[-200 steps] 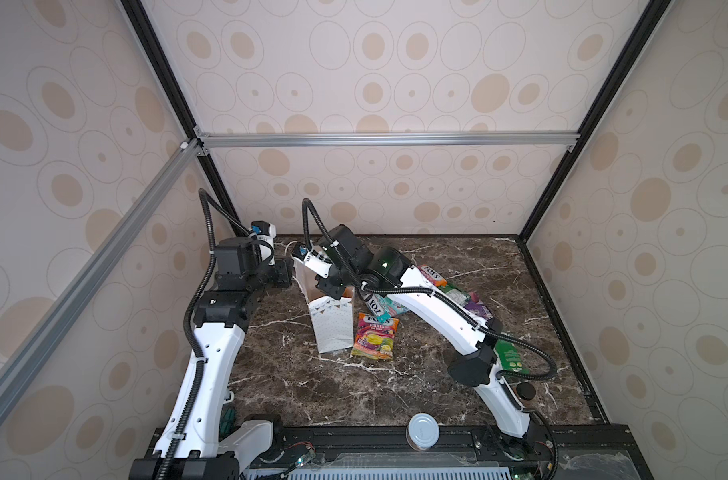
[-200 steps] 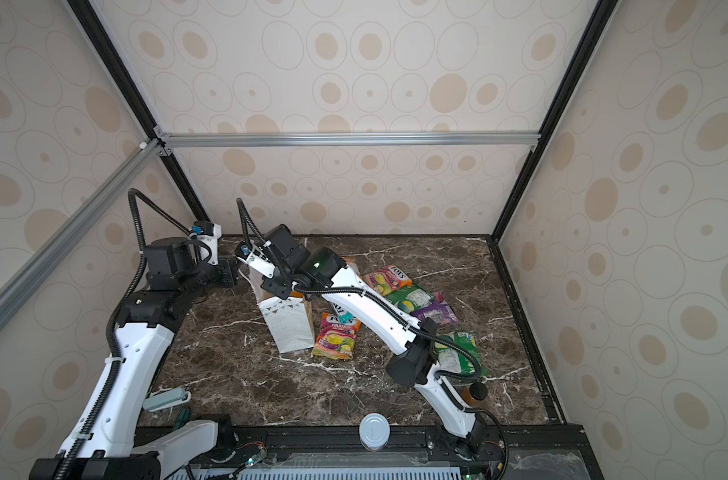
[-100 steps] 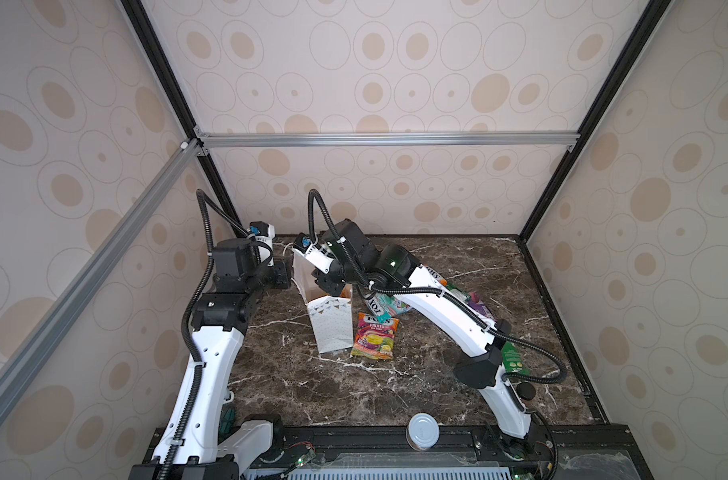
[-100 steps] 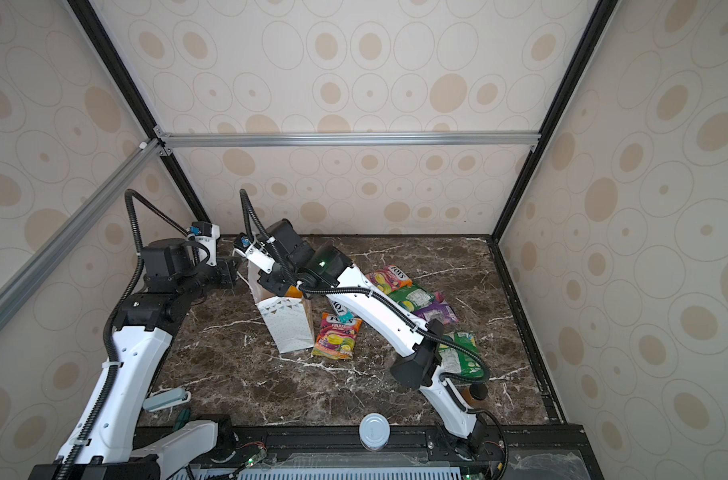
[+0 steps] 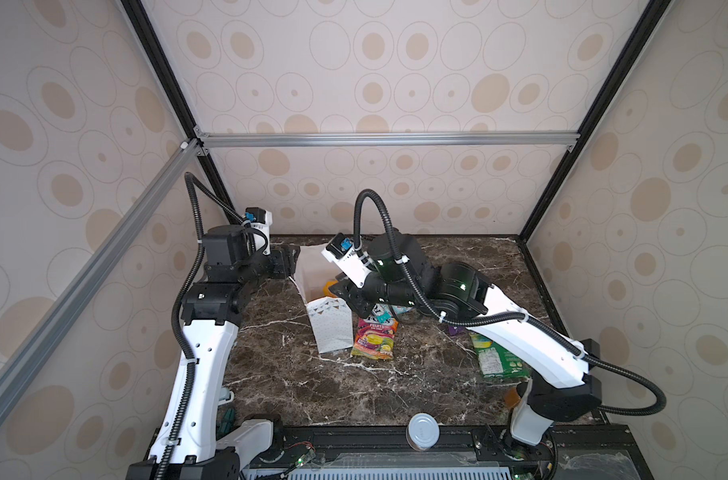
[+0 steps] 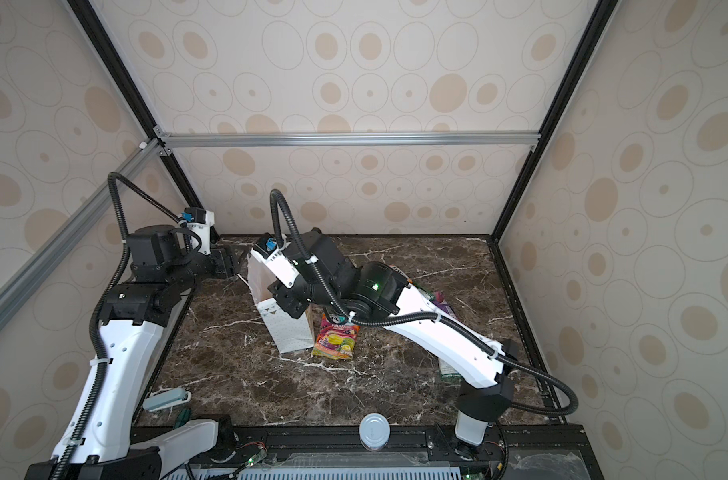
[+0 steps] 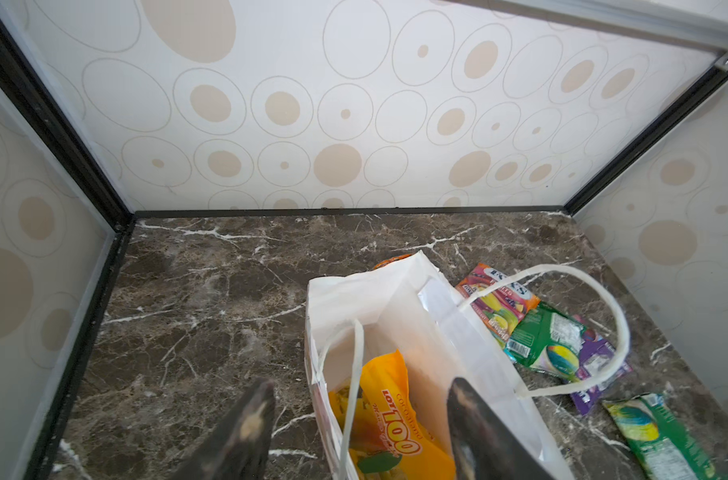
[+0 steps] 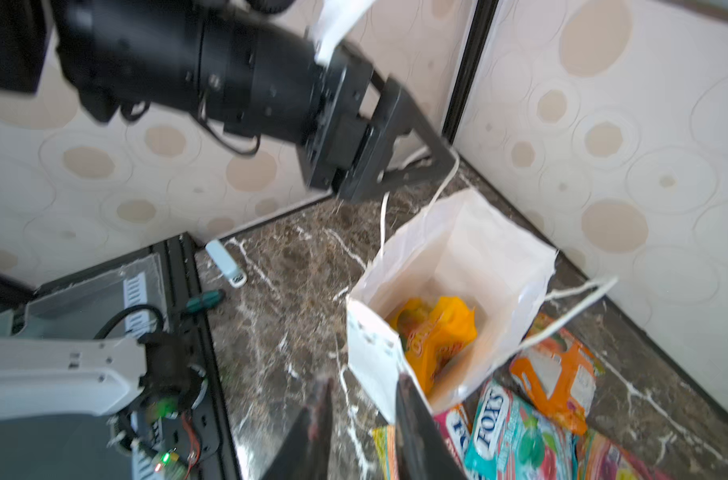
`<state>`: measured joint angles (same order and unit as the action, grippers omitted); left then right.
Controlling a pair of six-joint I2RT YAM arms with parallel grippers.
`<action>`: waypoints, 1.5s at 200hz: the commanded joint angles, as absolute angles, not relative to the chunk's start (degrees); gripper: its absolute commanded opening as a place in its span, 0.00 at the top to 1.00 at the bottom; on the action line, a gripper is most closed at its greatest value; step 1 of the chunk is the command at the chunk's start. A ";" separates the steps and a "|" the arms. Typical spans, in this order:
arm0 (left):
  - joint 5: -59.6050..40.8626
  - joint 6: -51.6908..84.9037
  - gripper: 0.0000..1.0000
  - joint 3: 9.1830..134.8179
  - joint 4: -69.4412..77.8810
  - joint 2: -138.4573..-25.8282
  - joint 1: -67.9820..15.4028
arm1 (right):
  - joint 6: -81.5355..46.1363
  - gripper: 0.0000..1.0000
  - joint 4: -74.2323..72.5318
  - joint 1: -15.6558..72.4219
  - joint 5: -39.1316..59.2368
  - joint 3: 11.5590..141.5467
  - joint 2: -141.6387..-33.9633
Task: Place the snacks into the paper bag
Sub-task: 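Raise the right gripper out of the bag and move it over the Fox's Fruits packet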
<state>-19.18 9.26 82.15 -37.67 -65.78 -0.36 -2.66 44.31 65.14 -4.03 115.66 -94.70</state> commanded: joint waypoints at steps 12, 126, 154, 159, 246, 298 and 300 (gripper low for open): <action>-19.64 9.10 0.40 87.77 -42.75 -67.54 0.00 | -10.17 0.65 34.90 65.26 -7.48 96.08 -82.04; -19.42 7.39 0.42 84.30 -42.44 -64.46 -0.09 | -28.43 0.42 35.71 61.53 -18.63 65.68 -63.67; -19.32 7.12 0.43 84.35 -42.42 -64.47 -0.22 | -32.76 0.41 30.96 58.02 -15.98 58.55 -60.68; -19.10 7.12 0.43 84.25 -42.27 -64.38 -0.19 | -33.23 0.41 30.81 57.76 -16.00 57.72 -60.46; -18.24 6.73 0.47 83.24 -41.86 -64.19 -0.79 | -35.63 0.30 29.06 56.07 -5.87 49.87 -63.85; -17.39 6.33 0.47 82.13 -41.37 -63.63 -1.75 | -37.08 0.30 24.73 56.03 -3.14 47.02 -69.13; -17.51 6.33 0.48 82.21 -41.37 -63.70 -1.76 | -36.96 0.30 24.53 56.00 -2.92 47.09 -69.40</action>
<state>-17.85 8.03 81.78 -42.15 -64.38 -1.26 -35.57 27.79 56.42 -5.32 48.16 -66.94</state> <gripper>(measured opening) 0.531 0.701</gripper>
